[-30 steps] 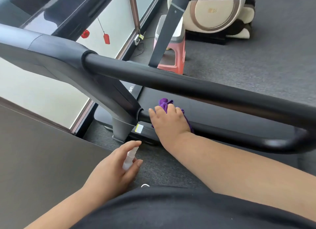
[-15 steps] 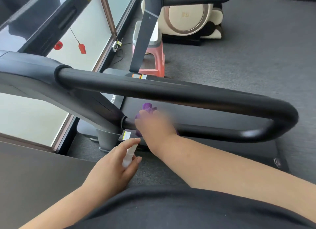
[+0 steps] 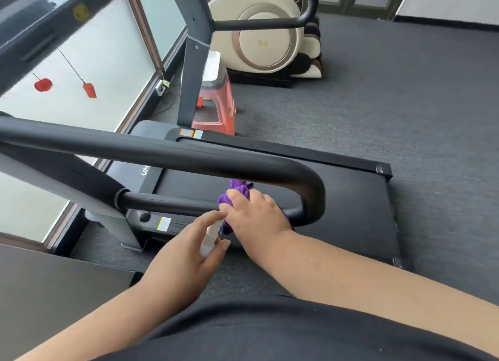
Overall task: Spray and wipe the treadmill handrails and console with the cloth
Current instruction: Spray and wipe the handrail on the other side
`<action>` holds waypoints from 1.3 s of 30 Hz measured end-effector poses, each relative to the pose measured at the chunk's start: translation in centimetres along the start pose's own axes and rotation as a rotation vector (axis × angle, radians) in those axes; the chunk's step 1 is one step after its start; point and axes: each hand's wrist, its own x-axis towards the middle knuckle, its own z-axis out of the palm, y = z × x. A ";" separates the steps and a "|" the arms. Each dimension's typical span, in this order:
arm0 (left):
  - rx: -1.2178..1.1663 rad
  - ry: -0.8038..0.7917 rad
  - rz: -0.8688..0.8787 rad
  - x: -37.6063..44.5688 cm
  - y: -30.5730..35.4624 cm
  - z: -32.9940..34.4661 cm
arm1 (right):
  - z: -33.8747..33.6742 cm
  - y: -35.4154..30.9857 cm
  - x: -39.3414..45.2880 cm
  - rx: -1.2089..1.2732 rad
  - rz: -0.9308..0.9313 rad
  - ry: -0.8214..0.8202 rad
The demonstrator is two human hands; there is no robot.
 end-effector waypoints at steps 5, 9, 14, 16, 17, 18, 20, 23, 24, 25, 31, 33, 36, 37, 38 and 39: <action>-0.020 0.102 -0.045 -1.6 3.5 2.7 | 0.3 2.6 -2.7 -0.080 -0.120 0.007; -0.017 0.167 -0.092 -2.9 5.5 3.6 | 0.4 3.7 -4.1 -0.120 -0.205 0.010; -0.036 0.203 -0.105 -4.1 6.7 3.8 | 0.9 5.0 -6.4 -0.143 -0.319 0.056; -0.051 0.203 -0.094 -4.3 6.7 3.9 | 1.1 5.4 -7.5 -0.146 -0.368 0.083; -0.059 0.199 -0.087 -4.4 6.5 4.0 | 1.2 5.6 -8.0 -0.134 -0.370 0.110; -0.070 0.193 -0.085 -4.6 6.2 4.2 | 1.6 5.7 -8.4 -0.104 -0.363 0.125; -0.089 0.186 -0.093 -5.0 5.6 4.4 | 2.9 5.2 -9.5 0.010 -0.327 0.075; -0.092 0.176 -0.094 -5.9 5.1 4.8 | 5.2 4.1 -11.4 0.276 -0.192 -0.126; -0.094 0.173 -0.089 -6.2 5.2 5.0 | 5.9 4.1 -12.1 0.343 -0.125 -0.174; -0.094 0.168 -0.084 -6.6 5.5 5.2 | 6.6 4.4 -12.7 0.414 -0.057 -0.193; -0.040 0.085 -0.016 -6.7 9.8 7.0 | 6.5 9.4 -13.5 0.918 0.241 -0.205; -0.024 0.070 0.009 -4.9 12.3 8.3 | 6.3 12.3 -13.4 1.009 0.270 -0.175; -0.006 0.081 0.043 -1.2 16.9 11.4 | 6.2 18.2 -13.1 1.045 0.275 -0.126; -0.007 0.095 0.044 0.0 18.4 12.6 | 6.3 20.4 -12.9 1.048 0.271 -0.121; -0.013 0.114 0.036 1.3 19.9 13.8 | 6.2 22.7 -12.7 1.047 0.263 -0.117; -0.019 0.141 0.024 2.5 21.5 15.0 | 6.1 24.9 -12.5 1.041 0.250 -0.108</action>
